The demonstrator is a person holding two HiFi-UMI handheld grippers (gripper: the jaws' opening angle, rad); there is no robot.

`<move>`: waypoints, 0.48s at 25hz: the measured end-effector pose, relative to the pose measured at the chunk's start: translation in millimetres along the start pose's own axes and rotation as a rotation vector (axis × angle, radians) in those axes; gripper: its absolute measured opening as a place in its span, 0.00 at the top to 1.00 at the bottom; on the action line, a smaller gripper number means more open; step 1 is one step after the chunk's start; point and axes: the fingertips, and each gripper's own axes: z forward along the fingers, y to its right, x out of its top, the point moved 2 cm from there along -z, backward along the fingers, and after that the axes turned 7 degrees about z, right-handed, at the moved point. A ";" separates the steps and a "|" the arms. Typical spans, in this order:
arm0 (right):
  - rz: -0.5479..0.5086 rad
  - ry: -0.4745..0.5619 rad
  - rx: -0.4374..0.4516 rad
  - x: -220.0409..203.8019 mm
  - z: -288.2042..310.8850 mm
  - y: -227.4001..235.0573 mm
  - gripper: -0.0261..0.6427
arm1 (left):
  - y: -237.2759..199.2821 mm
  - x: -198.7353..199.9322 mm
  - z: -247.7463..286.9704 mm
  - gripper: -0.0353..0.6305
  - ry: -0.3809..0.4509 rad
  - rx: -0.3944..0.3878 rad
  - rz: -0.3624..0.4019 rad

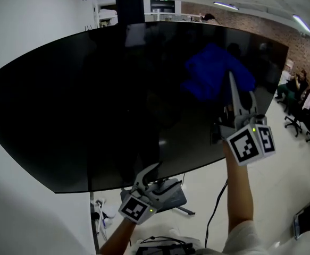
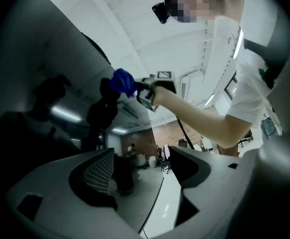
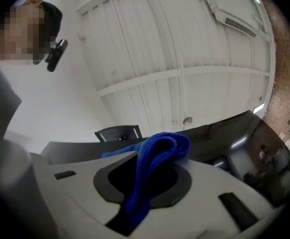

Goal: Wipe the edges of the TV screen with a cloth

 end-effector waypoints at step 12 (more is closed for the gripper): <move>0.100 -0.440 -0.041 -249.5 -207.3 4.2 0.86 | -43.2 -51.6 -63.4 0.49 -0.080 0.357 0.005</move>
